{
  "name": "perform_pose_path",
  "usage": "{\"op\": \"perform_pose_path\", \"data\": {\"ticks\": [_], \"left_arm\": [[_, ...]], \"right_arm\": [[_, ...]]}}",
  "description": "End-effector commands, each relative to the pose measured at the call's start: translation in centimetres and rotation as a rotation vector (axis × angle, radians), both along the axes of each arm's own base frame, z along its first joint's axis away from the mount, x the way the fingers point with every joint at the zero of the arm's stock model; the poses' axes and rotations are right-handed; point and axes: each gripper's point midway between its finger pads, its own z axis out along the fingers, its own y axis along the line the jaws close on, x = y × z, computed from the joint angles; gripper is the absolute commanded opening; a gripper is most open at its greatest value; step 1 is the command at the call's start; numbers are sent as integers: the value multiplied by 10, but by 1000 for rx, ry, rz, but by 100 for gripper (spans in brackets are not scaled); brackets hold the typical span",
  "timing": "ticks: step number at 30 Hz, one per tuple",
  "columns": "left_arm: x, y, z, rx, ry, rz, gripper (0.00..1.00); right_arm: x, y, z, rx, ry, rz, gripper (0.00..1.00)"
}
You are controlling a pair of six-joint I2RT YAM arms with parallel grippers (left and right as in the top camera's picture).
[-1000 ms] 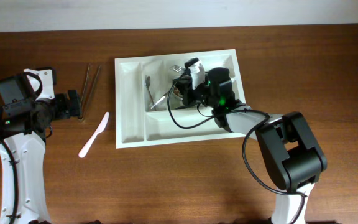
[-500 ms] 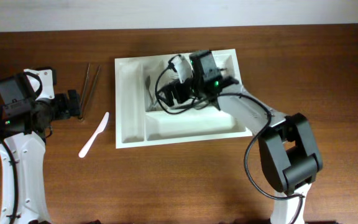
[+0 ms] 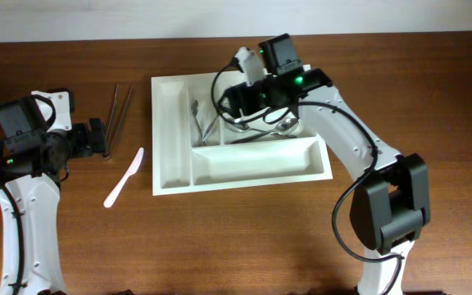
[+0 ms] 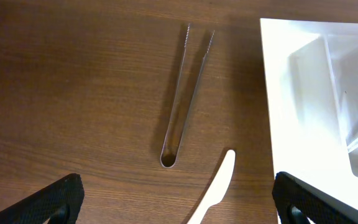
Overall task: Pack container
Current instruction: 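Lower the spoon into the left compartment and open the right gripper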
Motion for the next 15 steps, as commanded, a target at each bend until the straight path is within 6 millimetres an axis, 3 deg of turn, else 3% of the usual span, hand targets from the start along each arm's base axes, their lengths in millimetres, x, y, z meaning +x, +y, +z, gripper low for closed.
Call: {"op": "perform_pose_path", "data": {"ticks": [1, 6, 11, 15], "left_arm": [[4, 1, 7, 6, -20, -13, 99], [4, 1, 7, 6, -20, -13, 99], [4, 1, 7, 6, -20, -13, 99], [4, 1, 7, 6, -20, -13, 99]], "right_arm": [[6, -20, 4, 9, 65, -109, 62], [-5, -3, -1, 17, 110, -111, 37], [-7, 4, -29, -80, 144, -210, 10], [0, 10, -42, -86, 139, -238, 4]]}}
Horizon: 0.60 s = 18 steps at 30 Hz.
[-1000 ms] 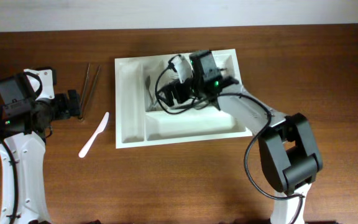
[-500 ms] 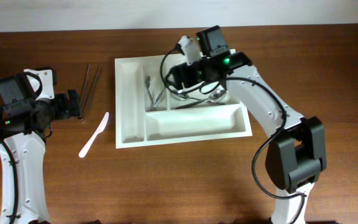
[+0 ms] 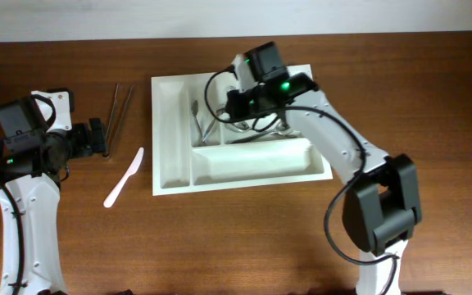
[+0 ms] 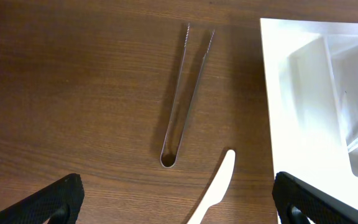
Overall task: Pack container
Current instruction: 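Lower the spoon into the left compartment and open the right gripper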
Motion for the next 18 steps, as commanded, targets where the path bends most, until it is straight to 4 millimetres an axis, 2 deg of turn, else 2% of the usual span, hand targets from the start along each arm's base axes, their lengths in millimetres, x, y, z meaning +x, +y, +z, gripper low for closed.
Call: {"op": "perform_pose_path", "data": {"ticks": [1, 6, 12, 18], "left_arm": [[4, 1, 7, 6, -20, -13, 99], [4, 1, 7, 6, -20, -13, 99], [4, 1, 7, 6, -20, -13, 99], [4, 1, 7, 6, -20, -13, 99]], "right_arm": [[14, -3, -20, -33, 15, -94, 4], [24, -4, -40, -28, 46, -171, 4], [40, -7, -52, -40, 7, -198, 4], [45, -12, -72, -61, 21, -215, 4]]}}
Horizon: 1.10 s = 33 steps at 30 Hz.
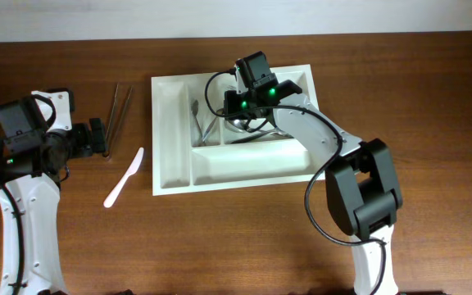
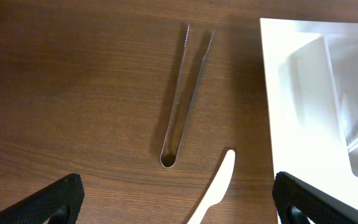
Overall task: Pack container
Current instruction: 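Lower the spoon into the left compartment and open the right gripper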
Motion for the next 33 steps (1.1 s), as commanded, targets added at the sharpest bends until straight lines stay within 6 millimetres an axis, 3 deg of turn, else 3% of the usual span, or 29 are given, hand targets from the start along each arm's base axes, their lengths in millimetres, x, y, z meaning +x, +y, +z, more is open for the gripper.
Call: {"op": "perform_pose_path", "data": {"ticks": [1, 13, 19, 24, 33], "left_arm": [[4, 1, 7, 7, -20, -14, 99], [4, 1, 7, 7, -20, -14, 99], [4, 1, 7, 7, -20, -14, 99], [4, 1, 7, 7, -20, -14, 99], [4, 1, 7, 7, -20, -14, 99]], "right_arm": [[10, -8, -16, -27, 2, -37, 4], [16, 1, -27, 2, -13, -20, 4], [24, 26, -7, 124, -77, 46, 4], [23, 26, -7, 127, -73, 49, 4], [24, -24, -27, 54, 34, -43, 4]]}}
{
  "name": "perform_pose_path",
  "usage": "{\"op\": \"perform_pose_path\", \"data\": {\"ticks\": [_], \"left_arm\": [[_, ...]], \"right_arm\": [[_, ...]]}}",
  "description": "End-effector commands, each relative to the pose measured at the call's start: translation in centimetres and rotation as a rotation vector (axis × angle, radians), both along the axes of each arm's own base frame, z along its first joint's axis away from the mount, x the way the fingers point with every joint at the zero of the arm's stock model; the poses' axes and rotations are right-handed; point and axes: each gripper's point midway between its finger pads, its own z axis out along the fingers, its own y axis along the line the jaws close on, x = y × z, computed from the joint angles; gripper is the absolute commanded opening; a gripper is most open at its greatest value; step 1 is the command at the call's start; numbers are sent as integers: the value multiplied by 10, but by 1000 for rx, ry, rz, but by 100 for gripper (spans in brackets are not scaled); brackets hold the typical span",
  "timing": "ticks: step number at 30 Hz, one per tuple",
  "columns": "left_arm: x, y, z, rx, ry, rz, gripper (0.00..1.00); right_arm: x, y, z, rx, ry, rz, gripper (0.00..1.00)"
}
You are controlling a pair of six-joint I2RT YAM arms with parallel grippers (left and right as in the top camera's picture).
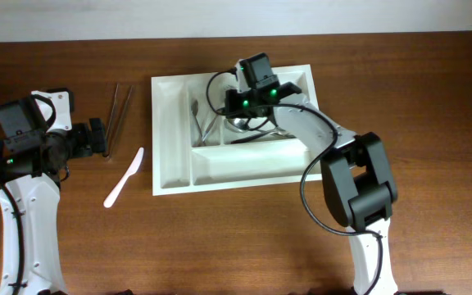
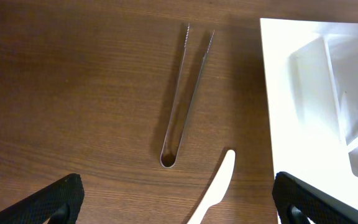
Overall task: Pack container
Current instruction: 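Lower the spoon into the left compartment and open the right gripper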
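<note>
A white compartment tray (image 1: 170, 176) lies mid-table; its left edge shows in the left wrist view, tray (image 2: 291, 93). Metal cutlery (image 1: 201, 123) lies in its upper compartment. My right gripper (image 1: 226, 108) is low over that cutlery; its jaws are hidden under the wrist. Metal tongs (image 1: 121, 106) and a white plastic knife (image 1: 124, 178) lie on the wood left of the tray. My left gripper (image 1: 101, 139) stays open just left of them, nothing between its fingers. In its own view the tongs (image 2: 185, 93) and knife (image 2: 216, 193) lie ahead of the left gripper (image 2: 176, 208).
Brown wooden table (image 1: 433, 98) all round. The tray's long left slot and wide front compartment hold nothing visible. A pale wall edge runs along the far side of the table.
My right arm's elbow has shifted slightly left; its gripper stays over the cutlery in the tray's upper compartment. The left arm, tongs and knife have not moved.
My right wrist was over the tray's upper right part, then further left at each later moment, ending over the cutlery at the upper compartment's left end. The left gripper has stayed open by the tongs and knife throughout.
</note>
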Motion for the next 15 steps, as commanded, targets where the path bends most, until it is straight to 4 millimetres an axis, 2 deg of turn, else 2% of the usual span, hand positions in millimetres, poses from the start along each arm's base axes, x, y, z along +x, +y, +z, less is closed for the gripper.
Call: {"op": "perform_pose_path", "data": {"ticks": [1, 7, 15], "left_arm": [[4, 1, 7, 7, -20, -14, 99], [4, 1, 7, 7, -20, -14, 99], [4, 1, 7, 7, -20, -14, 99]], "right_arm": [[10, -26, -10, -21, 27, -57, 4], [13, -30, -9, -20, 24, -67, 4], [1, -9, -26, -60, 35, -34, 4]]}}
